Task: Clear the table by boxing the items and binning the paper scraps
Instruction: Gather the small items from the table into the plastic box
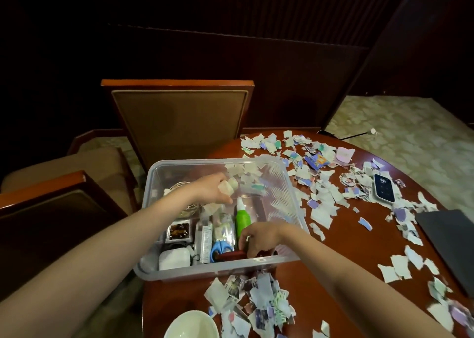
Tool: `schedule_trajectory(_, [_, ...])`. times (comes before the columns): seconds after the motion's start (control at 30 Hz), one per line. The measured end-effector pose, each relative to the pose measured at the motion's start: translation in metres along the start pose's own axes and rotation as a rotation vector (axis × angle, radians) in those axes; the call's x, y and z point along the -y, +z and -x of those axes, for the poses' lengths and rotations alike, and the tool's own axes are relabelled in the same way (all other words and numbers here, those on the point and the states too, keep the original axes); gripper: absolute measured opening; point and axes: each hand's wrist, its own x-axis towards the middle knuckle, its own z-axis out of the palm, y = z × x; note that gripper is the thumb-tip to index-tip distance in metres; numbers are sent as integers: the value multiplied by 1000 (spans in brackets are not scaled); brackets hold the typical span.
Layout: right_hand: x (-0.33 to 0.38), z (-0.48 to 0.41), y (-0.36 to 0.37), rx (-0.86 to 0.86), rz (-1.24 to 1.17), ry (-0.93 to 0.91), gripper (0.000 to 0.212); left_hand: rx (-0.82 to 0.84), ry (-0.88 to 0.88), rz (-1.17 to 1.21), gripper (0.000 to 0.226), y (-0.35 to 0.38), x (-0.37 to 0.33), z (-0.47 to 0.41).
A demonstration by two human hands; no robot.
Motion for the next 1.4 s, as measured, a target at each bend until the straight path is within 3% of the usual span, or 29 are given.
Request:
schedule_trajectory(0.13, [-1, 3, 0, -11, 4, -21, 37, 18, 98, -132, 59, 17, -23, -14])
schedule_trajectory(0.23, [-3, 6, 2, -21, 19, -53, 36, -8, 156, -208, 48, 27, -36, -27])
schedule_trajectory(0.37, [-4, 9, 5, -19, 87, -94, 38, -52, 145, -363, 43, 42, -47, -49])
schedule_trajectory(0.5, [-6, 10, 8, -34, 137, -98, 42, -84, 176, -691, 42, 54, -49, -56])
schedule_trajectory(0.67, [-9, 14, 6, -54, 222, -79, 45, -207, 356, -1063, 39, 55, -40, -51])
schedule_trajectory(0.8, [-7, 22, -1, -73, 244, -55, 45, -240, 380, -1193, 34, 50, -38, -50])
schedule_trajectory(0.9, [-3, 33, -13, -186, 98, -79, 44, -258, 367, -1223, 37, 46, -38, -48])
schedule_trajectory(1.1, [-3, 60, -46, -471, -623, -113, 27, -275, 270, -1107, 37, 31, -54, -31])
schedule_trajectory(1.2, [-8, 69, -56, -634, -807, -115, 33, -307, 191, -919, 32, 24, -60, -26])
schedule_trajectory(1.4, [-28, 87, -59, -846, -1053, -126, 33, -330, 237, -674, 29, 15, -75, -20])
